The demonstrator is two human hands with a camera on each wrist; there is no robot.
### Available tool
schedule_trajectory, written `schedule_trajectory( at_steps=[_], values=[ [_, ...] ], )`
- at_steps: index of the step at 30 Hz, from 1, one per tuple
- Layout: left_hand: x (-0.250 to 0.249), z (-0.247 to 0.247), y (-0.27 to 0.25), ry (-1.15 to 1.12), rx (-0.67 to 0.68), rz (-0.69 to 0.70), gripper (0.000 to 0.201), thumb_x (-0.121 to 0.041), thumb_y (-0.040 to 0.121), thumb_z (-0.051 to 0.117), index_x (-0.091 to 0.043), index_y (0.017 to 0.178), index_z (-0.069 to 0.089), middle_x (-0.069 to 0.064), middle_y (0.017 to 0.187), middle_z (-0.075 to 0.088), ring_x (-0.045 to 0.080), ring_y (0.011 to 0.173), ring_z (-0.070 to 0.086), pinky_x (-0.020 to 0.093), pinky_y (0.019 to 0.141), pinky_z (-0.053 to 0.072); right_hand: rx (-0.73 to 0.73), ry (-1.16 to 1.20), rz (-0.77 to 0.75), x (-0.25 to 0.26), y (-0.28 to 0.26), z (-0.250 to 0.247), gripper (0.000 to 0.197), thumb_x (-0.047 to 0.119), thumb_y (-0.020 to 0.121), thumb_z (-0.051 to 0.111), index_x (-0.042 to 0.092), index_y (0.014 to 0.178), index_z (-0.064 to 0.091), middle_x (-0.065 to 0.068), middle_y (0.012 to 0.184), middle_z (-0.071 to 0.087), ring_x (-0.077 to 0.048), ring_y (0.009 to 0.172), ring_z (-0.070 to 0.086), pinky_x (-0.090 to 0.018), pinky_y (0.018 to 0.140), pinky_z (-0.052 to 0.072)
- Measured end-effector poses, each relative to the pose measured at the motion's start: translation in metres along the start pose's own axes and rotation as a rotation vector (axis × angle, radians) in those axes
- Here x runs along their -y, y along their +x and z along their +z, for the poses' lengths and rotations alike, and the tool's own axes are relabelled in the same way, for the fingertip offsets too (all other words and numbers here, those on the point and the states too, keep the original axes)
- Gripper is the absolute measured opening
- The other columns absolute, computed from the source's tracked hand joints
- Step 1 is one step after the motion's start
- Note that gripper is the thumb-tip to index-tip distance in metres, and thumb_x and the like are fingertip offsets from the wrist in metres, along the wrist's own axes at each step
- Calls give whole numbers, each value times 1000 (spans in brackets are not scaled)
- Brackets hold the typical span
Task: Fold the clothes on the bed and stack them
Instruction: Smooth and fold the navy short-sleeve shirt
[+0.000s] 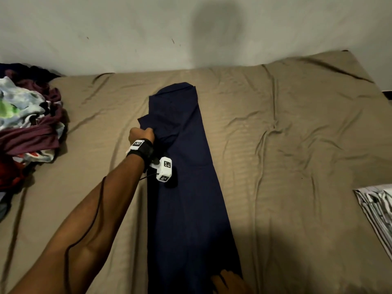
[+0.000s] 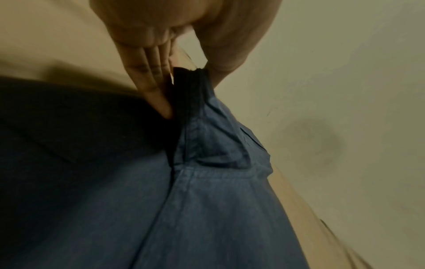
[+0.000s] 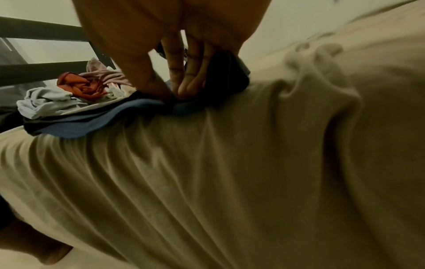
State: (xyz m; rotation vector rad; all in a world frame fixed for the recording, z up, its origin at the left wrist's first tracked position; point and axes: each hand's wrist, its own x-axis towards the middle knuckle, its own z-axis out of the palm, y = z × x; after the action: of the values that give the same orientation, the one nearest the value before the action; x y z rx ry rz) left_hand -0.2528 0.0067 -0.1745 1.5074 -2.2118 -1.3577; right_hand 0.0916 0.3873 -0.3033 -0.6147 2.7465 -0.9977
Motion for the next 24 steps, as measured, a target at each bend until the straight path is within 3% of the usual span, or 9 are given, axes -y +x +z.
schedule_trajectory(
  at_steps=[3, 5, 7, 9, 11, 13, 14, 18, 24],
  values=[
    [7, 0, -13, 38, -63, 30, 65, -13, 86, 65, 8, 140, 36, 25, 136, 55, 45, 122, 56, 44, 98, 47, 40, -327, -111, 28, 32, -36, 31, 45, 68, 46, 34, 97, 49, 5, 89, 39, -12, 50, 55, -22, 46, 41],
    [16, 1, -35, 158, -147, 273, 71, -15, 80, 70, -1, 142, 38, 23, 143, 47, 45, 130, 47, 48, 105, 43, 142, -254, -149, 36, 35, -54, 51, 52, 61, 54, 34, 109, 54, 6, 103, 46, -12, 70, 63, -19, 61, 47],
    [36, 3, -77, 322, -151, 653, 68, -23, 83, 69, -6, 143, 43, 23, 151, 38, 44, 138, 38, 52, 112, 35, 216, -273, -73, 45, 34, -70, 87, 62, 54, 62, 31, 135, 53, 3, 137, 49, -22, 114, 58, -29, 89, 53],
    [69, 6, -136, 458, 34, 978, 64, -34, 89, 65, -13, 147, 46, 21, 160, 29, 42, 148, 26, 55, 118, 26, 248, -380, 39, 43, 29, -73, 119, 75, 55, 62, 23, 158, 30, -6, 164, 25, -29, 147, 28, -42, 111, 36],
    [108, 9, -195, 647, 408, 1142, 75, -53, 92, 62, -21, 155, 38, 17, 168, 14, 38, 155, 8, 60, 121, 19, 341, -378, 122, 41, 17, -74, 119, 81, 70, 55, 13, 160, 20, -12, 168, 11, -31, 153, 17, -43, 118, 20],
    [145, 16, -234, 986, 753, 1147, 106, -80, 84, 51, -24, 163, 10, 16, 169, -9, 36, 155, -11, 61, 124, 5, 391, -342, 160, 39, 9, -72, 108, 81, 84, 44, 6, 159, 23, -14, 168, 11, -31, 153, 21, -44, 119, 15],
    [160, 20, -244, 1121, 819, 1139, 122, -91, 76, 46, -22, 163, -4, 17, 167, -18, 37, 154, -19, 60, 124, -2, 401, -322, 181, 40, 3, -71, 105, 80, 87, 41, 5, 158, 24, -14, 168, 12, -30, 153, 21, -43, 120, 15],
    [169, 35, -232, 1274, 703, 1138, 153, -106, 51, 36, -15, 157, -26, 14, 164, -31, 36, 151, -27, 65, 120, -8, 380, -326, 180, 41, -13, -68, 107, 76, 82, 52, 4, 157, 27, -13, 167, 17, -29, 152, 25, -43, 117, 21],
    [94, 67, -173, 1282, 643, 1048, 140, -106, 56, 32, -28, 158, -24, 8, 167, -26, 38, 153, -21, 63, 120, -11, 333, -381, 181, 33, -10, -55, 107, 86, 79, 44, 2, 147, 47, -13, 160, 35, -32, 149, 27, -44, 119, 17]
  ],
)
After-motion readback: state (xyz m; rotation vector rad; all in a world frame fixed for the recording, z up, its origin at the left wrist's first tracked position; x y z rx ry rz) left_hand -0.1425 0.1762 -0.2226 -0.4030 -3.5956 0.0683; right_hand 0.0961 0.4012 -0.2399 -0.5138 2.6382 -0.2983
